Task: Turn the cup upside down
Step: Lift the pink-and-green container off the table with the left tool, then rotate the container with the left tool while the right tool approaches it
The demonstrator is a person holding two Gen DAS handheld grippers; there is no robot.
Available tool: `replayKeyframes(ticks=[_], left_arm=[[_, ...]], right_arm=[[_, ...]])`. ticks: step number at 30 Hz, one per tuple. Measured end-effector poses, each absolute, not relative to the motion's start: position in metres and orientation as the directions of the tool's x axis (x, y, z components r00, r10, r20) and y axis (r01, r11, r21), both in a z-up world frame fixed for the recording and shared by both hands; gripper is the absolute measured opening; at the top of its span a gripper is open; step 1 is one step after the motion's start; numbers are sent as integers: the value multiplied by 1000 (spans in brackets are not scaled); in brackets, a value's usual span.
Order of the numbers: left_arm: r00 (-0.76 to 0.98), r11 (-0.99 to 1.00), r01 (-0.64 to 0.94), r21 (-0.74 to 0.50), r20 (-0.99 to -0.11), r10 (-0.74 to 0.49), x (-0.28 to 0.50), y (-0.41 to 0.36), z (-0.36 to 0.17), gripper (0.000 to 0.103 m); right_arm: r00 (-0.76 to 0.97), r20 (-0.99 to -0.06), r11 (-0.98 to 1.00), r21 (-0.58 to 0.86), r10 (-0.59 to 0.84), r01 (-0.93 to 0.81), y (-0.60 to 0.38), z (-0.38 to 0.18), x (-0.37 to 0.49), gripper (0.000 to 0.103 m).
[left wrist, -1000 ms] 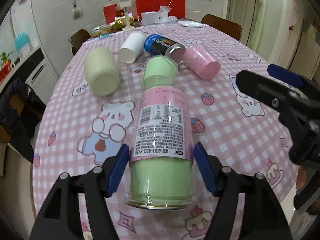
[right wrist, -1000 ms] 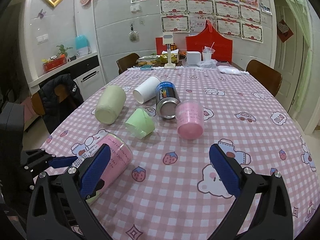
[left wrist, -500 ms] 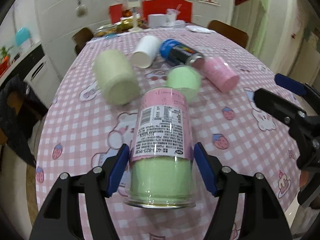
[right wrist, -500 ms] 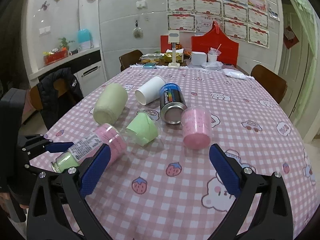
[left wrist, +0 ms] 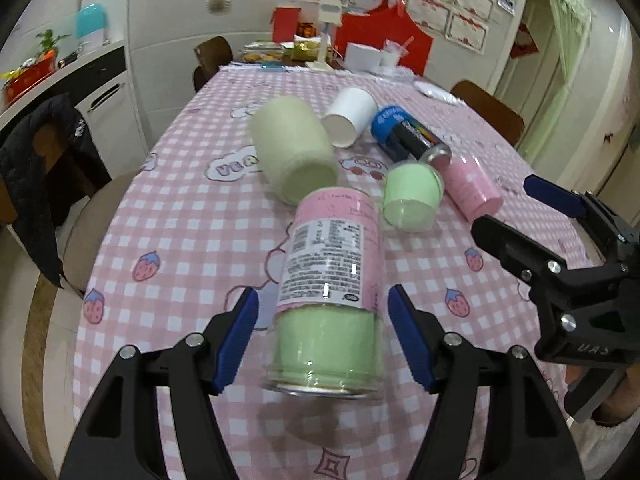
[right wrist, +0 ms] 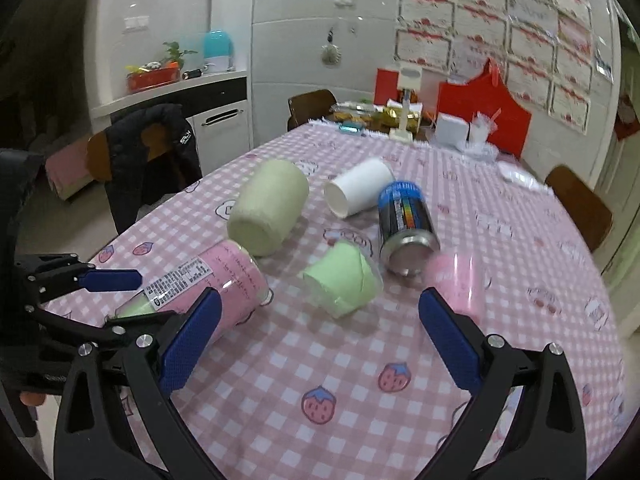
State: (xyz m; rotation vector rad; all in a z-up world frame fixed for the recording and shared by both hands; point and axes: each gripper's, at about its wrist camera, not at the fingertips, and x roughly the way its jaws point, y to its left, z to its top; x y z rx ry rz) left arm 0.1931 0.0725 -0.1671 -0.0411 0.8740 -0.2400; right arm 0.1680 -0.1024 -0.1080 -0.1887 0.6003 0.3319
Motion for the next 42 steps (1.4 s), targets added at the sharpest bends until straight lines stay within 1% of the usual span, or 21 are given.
replayKeyframes(ticks=[3,5,8,12,16,17,20,23,27,29,31,34,39,42], left_arm=[[643,979,153,-136,-738,-203,186,81,-161,66],[664,983,115,-141,-726,-182,181,88,-156,66],[709,995,26,-94,-700,-85,169,98,-149,66],[754,996,-70,-61,-657,13,150,107,-142,66],[755,990,-95,-100,-656,6,138,120,-140,69],[755,989,-103,-104,-656,9,136,122,-141,69],[753,986,-123,-109,-658,21,131,129,-141,69],[753,985,-133,-114,-657,26,126,134,-141,69],[764,983,-130,-130,-646,16,117,139,-137,69],[764,983,-123,-134,-645,8,113,137,-137,69],[763,984,-127,-127,-647,14,111,134,-137,69],[755,981,-128,-145,-656,2,111,132,-138,69],[749,972,-168,-162,-663,19,111,120,-140,69],[743,951,-237,-196,-668,47,110,112,-143,69]], right_arm=[[770,-580,913,-103,267,-394,-95,-105,166,95],[772,-580,900,-146,259,-412,-90,-104,164,95],[775,-580,866,-223,252,-448,-78,-103,159,95],[776,-583,825,-299,240,-480,-62,-99,151,95],[771,-598,778,-368,221,-509,-47,-99,145,95],[761,-613,778,-364,213,-512,-44,-100,146,95],[694,-685,821,-253,221,-511,-42,-98,154,95],[691,-686,813,-258,227,-523,-35,-95,149,95],[713,-676,757,-364,187,-543,-27,-96,140,95],[715,-675,734,-391,182,-555,-28,-97,137,95],[733,-657,703,-437,176,-561,-30,-96,133,95],[759,-622,612,-529,191,-587,-30,-96,130,95],[758,-606,454,-620,242,-640,-26,-106,137,95],[736,-617,328,-659,279,-677,-26,-114,142,95]])
